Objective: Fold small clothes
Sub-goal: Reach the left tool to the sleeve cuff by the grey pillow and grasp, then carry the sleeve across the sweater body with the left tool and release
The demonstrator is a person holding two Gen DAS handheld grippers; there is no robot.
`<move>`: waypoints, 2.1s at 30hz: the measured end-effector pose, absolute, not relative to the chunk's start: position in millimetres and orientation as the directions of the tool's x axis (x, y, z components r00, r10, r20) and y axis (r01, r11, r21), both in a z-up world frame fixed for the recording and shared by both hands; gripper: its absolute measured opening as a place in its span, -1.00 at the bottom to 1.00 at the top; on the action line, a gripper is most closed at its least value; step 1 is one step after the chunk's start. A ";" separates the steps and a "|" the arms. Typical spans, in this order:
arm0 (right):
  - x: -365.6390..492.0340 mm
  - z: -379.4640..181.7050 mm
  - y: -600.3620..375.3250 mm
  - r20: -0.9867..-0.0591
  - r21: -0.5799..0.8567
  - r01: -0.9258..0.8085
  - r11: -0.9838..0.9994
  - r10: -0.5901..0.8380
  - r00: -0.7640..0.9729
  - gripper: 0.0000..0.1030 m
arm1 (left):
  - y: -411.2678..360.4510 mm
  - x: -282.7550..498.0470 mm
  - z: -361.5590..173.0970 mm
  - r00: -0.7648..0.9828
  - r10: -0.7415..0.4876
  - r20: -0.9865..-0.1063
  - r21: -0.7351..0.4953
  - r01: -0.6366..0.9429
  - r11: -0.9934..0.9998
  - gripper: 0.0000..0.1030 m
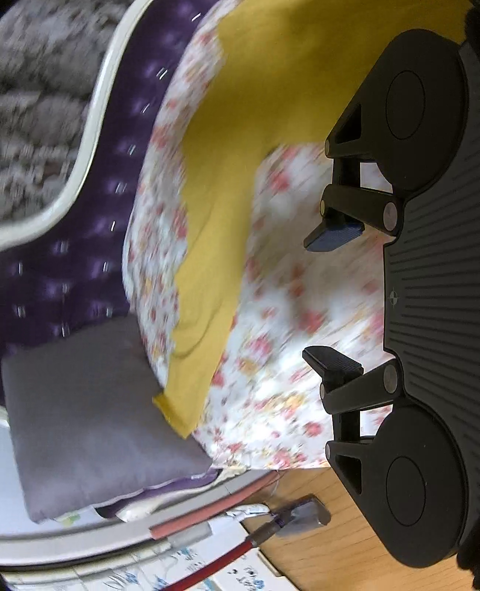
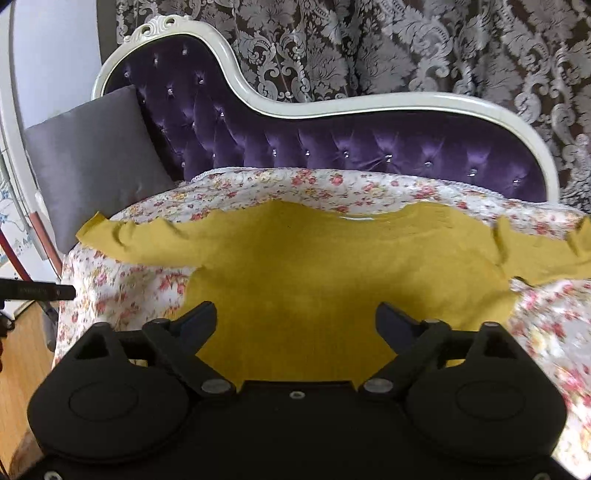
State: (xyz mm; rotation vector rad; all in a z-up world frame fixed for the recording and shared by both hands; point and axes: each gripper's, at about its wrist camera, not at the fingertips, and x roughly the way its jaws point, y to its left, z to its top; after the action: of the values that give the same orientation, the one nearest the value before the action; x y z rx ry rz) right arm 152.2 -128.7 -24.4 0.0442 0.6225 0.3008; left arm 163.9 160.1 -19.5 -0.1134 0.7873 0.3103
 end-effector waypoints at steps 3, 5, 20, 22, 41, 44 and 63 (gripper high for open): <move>174.5 -27.9 -126.4 -0.587 0.168 -0.265 0.949 0.313 0.747 0.61 | 195.7 191.6 -25.3 0.654 0.260 -0.710 0.008 -0.362 0.932 0.07; 189.4 -30.2 -124.9 -0.594 0.192 -0.259 0.947 0.322 0.737 0.61 | 220.8 210.9 -29.7 0.659 0.292 -0.693 0.013 -0.394 0.919 0.07; 251.1 -43.7 -85.9 -0.609 0.227 -0.321 0.919 0.391 0.690 0.64 | 332.4 306.0 -83.2 0.612 0.232 -0.756 -0.142 -0.499 0.855 0.15; 255.8 -45.2 -81.3 -0.608 0.231 -0.331 0.915 0.401 0.685 0.64 | 339.1 312.3 -82.1 0.613 0.243 -0.752 -0.136 -0.504 0.853 0.14; 249.6 -47.8 -118.2 -0.585 0.292 -0.270 0.918 0.394 0.709 0.63 | 241.0 328.8 24.9 0.769 0.211 -0.603 -0.136 -0.360 0.923 -0.90; 240.2 -49.2 -140.2 -0.586 0.307 -0.231 0.923 0.375 0.719 0.63 | 176.7 329.6 60.1 0.831 0.124 -0.543 -0.148 -0.239 0.960 -0.90; 218.7 -66.2 -245.6 -0.631 0.373 0.002 0.928 0.252 0.733 0.63 | -88.5 326.5 25.3 0.751 -0.322 -0.576 -0.198 0.254 0.947 -0.73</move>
State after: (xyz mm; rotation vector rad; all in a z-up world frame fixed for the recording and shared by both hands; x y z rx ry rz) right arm 218.7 -245.6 -66.2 0.3655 0.7386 0.1406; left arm 326.5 -88.5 25.3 -0.1102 0.6482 -0.3155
